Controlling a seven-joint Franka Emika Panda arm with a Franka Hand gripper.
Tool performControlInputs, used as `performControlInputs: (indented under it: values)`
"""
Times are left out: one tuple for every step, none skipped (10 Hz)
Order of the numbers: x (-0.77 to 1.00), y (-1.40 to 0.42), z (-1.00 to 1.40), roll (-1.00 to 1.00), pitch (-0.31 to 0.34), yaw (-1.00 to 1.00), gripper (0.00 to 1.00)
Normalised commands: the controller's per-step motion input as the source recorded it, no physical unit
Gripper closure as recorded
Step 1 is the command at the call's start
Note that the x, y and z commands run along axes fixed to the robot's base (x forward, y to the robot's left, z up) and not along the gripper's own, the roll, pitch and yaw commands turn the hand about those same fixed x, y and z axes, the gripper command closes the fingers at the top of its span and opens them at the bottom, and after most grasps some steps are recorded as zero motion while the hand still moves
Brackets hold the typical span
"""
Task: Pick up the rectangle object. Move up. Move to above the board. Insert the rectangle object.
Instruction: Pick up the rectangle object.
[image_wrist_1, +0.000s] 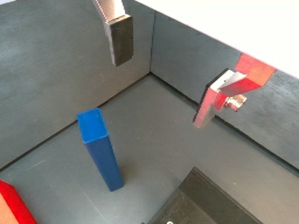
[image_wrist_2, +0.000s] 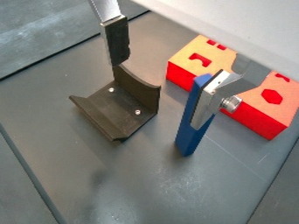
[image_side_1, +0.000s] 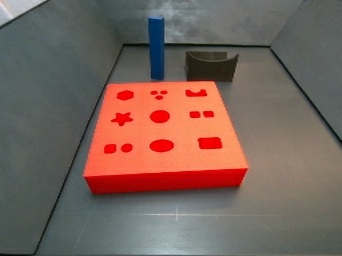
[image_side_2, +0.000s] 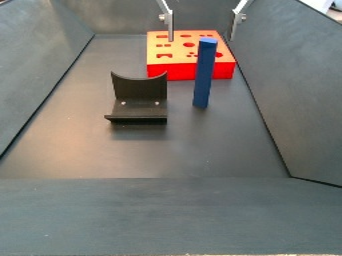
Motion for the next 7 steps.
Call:
performControlInputs:
  values:
    - [-0.35, -0.43, -0.04, 0.00, 0.037, -0.46, 0.00]
    - [0.00, -0.43, -0.21, 0.00, 0.120, -0.72, 0.00]
    - [0.00, -0.41, -0.26, 0.00, 0.083, -0.76, 0.00]
    - [0.00, -0.44, -0.33, 0.00, 0.000, -0.75, 0.00]
    - [0.06, -0.45, -0.40, 0.00, -0.009, -0.65, 0.00]
    - [0.21, -0.40, -0.48, 0.00, 0.000, -0.57, 0.00]
    - [0.13, -0.31, -0.47, 0.00, 0.000, -0.46, 0.00]
